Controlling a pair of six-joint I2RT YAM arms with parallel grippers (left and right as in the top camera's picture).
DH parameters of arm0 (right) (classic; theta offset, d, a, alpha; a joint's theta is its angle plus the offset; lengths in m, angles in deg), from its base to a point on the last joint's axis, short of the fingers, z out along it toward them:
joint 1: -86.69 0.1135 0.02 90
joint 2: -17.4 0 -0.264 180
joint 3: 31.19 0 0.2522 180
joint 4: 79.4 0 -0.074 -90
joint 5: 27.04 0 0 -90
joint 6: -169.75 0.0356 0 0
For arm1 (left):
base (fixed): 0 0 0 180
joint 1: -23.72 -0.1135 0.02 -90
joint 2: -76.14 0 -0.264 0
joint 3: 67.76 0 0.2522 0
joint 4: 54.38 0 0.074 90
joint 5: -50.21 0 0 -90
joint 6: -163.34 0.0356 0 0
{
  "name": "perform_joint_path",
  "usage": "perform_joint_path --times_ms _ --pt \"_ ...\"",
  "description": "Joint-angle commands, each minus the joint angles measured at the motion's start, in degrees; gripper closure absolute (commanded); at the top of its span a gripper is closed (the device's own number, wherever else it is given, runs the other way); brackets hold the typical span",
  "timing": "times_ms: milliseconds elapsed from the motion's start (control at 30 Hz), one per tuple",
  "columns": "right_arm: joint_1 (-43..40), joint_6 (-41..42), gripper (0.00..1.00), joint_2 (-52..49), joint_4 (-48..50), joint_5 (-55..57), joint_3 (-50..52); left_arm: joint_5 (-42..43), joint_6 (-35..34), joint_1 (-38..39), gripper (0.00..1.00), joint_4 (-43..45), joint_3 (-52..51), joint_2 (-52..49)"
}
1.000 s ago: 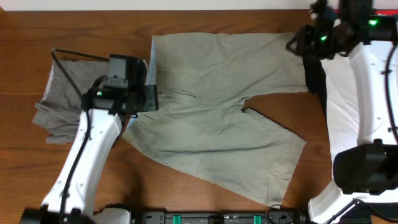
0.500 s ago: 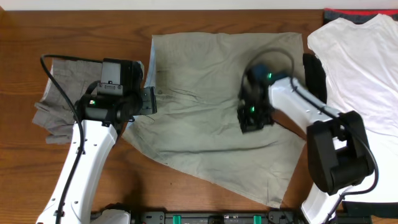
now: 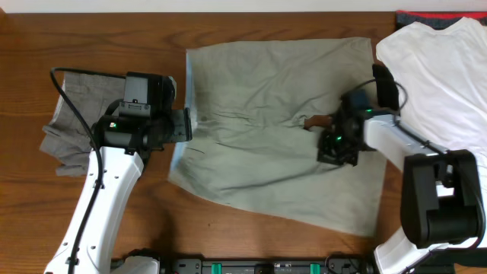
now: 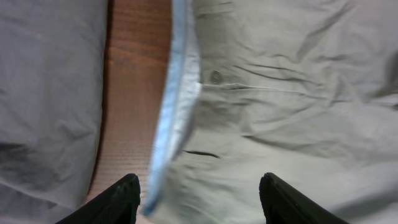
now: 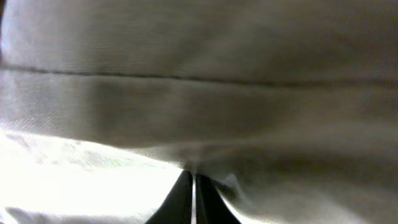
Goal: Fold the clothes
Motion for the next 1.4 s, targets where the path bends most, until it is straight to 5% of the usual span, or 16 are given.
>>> perform_joint_path --times_ms 0,333,567,767,1367 --pt "-3.61 -6.29 0.85 -5.27 0.42 14.69 2.12 -1.86 0.37 -0.04 0.36 -1.16 0.13 0.39" --pt "-3.65 -18.01 0.58 1.11 -4.72 -4.5 -1.9 -1.77 -1.33 -0.04 0.37 -7.91 -4.63 -1.53" --pt "-3.61 -16.41 0.53 14.1 -7.67 -5.35 -1.9 -0.96 -6.86 -0.02 0.37 -8.87 -13.94 -1.75" --pt "-3.67 -10.69 0.46 22.49 -7.82 -1.22 -1.9 2.95 -7.91 -0.04 0.37 -0.28 -23.08 -1.77" --pt "-3.65 -10.67 0.47 23.78 -7.67 -1.27 -1.9 2.97 -11.89 -0.02 0.43 12.31 -30.8 -2.69"
